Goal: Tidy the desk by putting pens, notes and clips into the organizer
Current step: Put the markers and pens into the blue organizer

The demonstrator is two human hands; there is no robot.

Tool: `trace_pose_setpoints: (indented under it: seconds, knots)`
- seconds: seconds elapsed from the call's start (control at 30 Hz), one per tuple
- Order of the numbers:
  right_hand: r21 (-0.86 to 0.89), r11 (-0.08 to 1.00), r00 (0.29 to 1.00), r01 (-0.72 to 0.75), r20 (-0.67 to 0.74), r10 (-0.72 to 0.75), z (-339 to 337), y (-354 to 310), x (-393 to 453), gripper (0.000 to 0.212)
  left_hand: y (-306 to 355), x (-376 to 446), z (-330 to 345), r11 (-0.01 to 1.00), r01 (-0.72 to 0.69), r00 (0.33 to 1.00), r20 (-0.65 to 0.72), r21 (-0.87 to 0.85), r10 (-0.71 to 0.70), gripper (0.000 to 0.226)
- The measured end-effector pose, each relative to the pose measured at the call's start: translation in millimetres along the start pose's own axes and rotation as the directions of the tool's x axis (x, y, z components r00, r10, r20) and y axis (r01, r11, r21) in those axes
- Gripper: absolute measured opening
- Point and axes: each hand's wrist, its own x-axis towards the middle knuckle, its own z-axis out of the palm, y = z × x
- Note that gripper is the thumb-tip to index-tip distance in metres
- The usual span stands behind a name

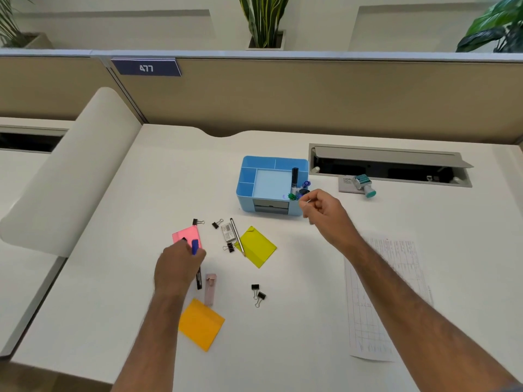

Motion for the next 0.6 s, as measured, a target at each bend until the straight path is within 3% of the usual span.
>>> trace_pose_setpoints:
  seconds: [0.1,0.27,0.4,0.6]
  knots:
    - [0.019,1.0,0.985,0.013,0.17,-0.016,10.4,-7.0,-6.7,0.006,40.1,-5.8,-22.7,0.979,-0.147,0.988,-0.057,-0.141,0.14,0.022]
    - [-0.079,0.996,0.922,0.036,0.386,-0.002,35.6,-17.6,-11.7,0.025,109.8,-23.3,-40.6,0.804,-0.347,0.932,-0.083,-0.482,0.352,0.013]
    - [-0.05,0.997,0.936,0.056,0.35,-0.035,42.5,-22.8,-14.1,0.022,141.9,-40.2,-38.3,0.711,-0.442,0.882,-0.12,-0.548,0.456,0.016]
    - [-0.062,0.995,0.969,0.083,0.237,-0.066,23.4,-26.9,-7.7,0.01,143.6,-44.4,-27.0,0.688,-0.431,0.881,-0.109,-0.583,0.46,0.036]
